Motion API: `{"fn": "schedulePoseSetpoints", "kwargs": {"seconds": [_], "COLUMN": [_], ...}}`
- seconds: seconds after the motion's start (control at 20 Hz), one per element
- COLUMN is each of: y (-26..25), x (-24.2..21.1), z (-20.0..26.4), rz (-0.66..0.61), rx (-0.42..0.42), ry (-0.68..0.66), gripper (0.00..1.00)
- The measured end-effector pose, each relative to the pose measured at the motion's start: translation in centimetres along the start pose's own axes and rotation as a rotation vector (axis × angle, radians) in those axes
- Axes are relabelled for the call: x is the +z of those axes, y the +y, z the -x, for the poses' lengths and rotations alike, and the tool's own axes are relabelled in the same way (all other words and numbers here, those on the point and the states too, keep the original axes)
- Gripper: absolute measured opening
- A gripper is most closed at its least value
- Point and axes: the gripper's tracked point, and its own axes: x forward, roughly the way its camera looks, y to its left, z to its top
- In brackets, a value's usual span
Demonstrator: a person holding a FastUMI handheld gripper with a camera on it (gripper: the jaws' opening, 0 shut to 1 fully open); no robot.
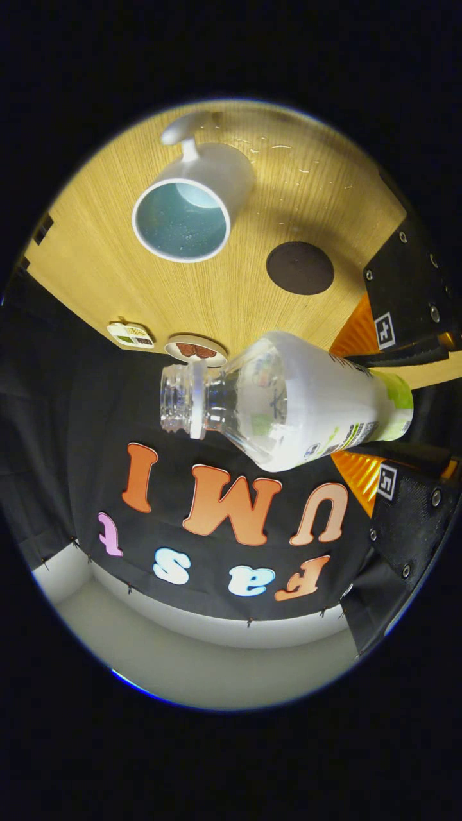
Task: Take the bottle from table, then pour the juice into the cup, finally place the bottle on the coaster
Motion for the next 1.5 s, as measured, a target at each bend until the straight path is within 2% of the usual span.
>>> {"fn": "schedulePoseSetpoints", "kwargs": {"seconds": [0.7, 1.5], "y": [0.3, 0.9], "x": [0.3, 1.6], "z": [-0.4, -0.6], "rz": [-0.202, -0.312], "rx": [0.014, 0.028], "ry": [-0.015, -0.022], "gripper": [0.5, 0.5]}}
